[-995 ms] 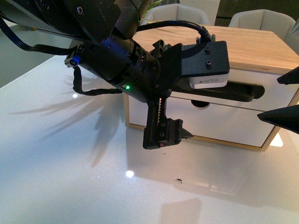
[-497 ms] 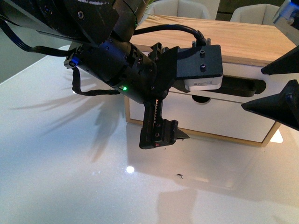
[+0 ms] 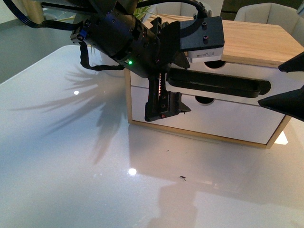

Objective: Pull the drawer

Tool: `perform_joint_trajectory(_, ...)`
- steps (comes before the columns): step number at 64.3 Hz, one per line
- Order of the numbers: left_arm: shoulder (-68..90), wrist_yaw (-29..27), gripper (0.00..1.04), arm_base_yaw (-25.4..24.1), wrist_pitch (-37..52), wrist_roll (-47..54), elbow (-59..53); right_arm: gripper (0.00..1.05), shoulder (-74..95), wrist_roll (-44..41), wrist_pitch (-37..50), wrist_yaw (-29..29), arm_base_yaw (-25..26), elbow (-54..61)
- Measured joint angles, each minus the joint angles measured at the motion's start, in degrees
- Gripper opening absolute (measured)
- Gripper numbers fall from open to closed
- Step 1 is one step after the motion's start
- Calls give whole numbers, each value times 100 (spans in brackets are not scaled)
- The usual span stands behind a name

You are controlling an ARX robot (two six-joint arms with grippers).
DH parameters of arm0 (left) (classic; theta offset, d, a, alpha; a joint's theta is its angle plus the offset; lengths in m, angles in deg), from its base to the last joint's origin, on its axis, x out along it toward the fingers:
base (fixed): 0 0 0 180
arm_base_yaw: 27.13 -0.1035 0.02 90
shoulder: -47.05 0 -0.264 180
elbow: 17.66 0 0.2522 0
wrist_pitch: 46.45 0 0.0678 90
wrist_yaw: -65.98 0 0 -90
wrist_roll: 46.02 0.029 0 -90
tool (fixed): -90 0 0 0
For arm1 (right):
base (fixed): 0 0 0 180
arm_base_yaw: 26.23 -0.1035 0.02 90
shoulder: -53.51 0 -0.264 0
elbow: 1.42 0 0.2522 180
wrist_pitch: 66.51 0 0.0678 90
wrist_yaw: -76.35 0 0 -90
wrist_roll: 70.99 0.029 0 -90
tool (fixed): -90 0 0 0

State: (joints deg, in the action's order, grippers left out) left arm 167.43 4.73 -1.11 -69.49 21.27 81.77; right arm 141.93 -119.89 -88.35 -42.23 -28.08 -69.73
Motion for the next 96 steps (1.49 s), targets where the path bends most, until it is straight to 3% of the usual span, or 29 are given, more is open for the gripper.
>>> perform_joint_trajectory(25, 181, -448, 97, -4, -149, 649, 17, 96, -4, 0, 24, 9, -131, 0)
perform_joint_trajectory(96, 315, -372, 97, -26, -101, 793, 24, 96, 1213, -151, 570, 586, -691, -415)
